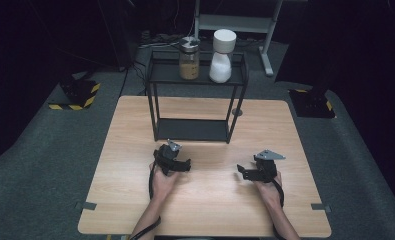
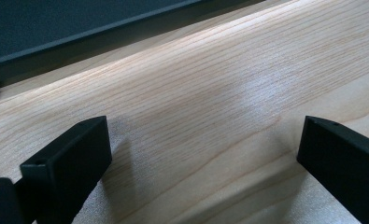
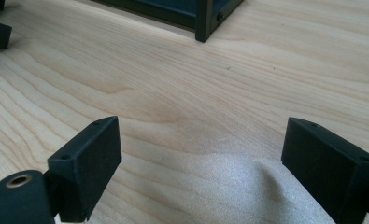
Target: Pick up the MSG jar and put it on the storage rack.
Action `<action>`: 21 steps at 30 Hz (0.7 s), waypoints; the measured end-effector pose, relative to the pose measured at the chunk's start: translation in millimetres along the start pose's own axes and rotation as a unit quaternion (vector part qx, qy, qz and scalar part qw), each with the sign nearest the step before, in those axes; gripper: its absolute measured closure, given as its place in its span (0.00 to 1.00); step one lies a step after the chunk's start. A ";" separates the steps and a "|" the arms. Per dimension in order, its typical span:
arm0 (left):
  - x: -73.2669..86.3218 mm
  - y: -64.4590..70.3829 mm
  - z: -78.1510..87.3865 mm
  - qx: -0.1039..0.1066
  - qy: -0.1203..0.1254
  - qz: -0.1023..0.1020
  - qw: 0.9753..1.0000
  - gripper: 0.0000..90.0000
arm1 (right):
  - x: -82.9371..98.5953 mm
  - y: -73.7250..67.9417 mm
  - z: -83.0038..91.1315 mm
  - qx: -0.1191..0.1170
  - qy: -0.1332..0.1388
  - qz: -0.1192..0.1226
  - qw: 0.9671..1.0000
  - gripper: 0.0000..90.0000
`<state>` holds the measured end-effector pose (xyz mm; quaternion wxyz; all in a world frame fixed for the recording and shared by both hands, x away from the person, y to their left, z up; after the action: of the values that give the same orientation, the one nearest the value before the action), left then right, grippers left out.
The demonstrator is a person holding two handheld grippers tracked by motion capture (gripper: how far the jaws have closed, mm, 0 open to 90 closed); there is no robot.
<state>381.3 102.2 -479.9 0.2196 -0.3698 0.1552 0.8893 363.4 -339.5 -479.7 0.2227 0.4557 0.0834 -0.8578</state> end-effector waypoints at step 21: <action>0.0 0.5 0.0 -0.002 0.000 0.001 1.000 0.03 | -9.9 8.0 -9.5 -0.010 -0.042 -0.025 0.999 0.12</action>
<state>381.1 101.7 -479.8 0.2184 -0.3698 0.1536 0.8899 379.0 -340.2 -476.6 0.2089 0.4147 0.0937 -0.8807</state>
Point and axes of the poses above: each handheld gripper's, and its own axes: z roughly backward along the jaws, x roughly out of its underside, y roughly to its right, the point moved 3 cm from there along -z, roughly forward along the jaws, and after that the axes turned 9 degrees about x, right-handed, at the moved point
